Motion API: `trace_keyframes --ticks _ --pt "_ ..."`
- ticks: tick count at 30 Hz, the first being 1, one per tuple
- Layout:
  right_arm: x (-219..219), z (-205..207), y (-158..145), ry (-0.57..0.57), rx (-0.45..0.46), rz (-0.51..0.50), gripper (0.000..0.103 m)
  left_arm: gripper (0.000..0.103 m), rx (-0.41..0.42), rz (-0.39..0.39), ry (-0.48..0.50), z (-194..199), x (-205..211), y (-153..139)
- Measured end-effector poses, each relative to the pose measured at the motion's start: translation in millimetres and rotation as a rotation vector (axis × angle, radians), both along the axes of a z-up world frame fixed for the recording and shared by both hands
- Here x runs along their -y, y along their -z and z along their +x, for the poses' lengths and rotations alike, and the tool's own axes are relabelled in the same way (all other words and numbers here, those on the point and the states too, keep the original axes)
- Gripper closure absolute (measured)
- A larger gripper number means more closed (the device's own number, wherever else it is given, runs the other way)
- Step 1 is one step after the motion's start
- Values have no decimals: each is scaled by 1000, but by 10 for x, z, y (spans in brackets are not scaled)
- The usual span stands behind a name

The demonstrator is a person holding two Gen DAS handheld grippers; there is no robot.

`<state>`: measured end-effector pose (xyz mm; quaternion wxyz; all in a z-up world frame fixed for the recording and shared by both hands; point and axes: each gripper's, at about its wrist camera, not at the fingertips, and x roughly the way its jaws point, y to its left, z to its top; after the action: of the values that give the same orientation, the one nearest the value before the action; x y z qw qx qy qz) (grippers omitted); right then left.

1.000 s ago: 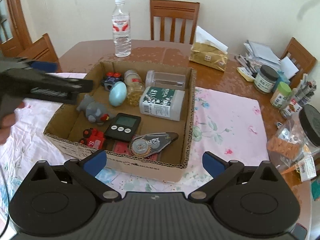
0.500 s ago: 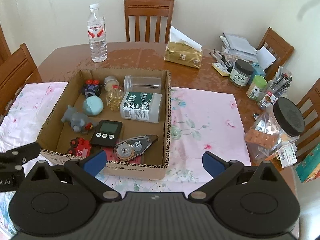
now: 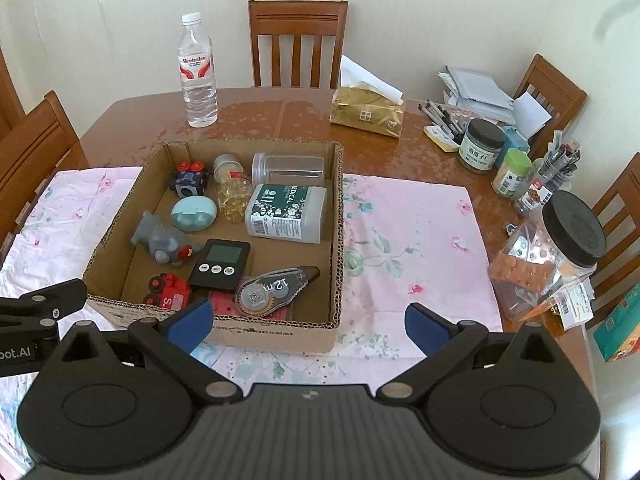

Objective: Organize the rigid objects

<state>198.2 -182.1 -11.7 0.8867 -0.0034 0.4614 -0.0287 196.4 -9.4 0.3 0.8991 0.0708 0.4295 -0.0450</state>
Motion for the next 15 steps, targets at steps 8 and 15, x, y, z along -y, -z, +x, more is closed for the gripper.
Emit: trace_keyframes --ticks 8,15 --pt "7 -14 -11 1 1 8 0 3 3 1 -7 -4 14 -6" --pt "-6 -26 -18 -4 4 9 0 3 4 6 -19 12 -7 -6"
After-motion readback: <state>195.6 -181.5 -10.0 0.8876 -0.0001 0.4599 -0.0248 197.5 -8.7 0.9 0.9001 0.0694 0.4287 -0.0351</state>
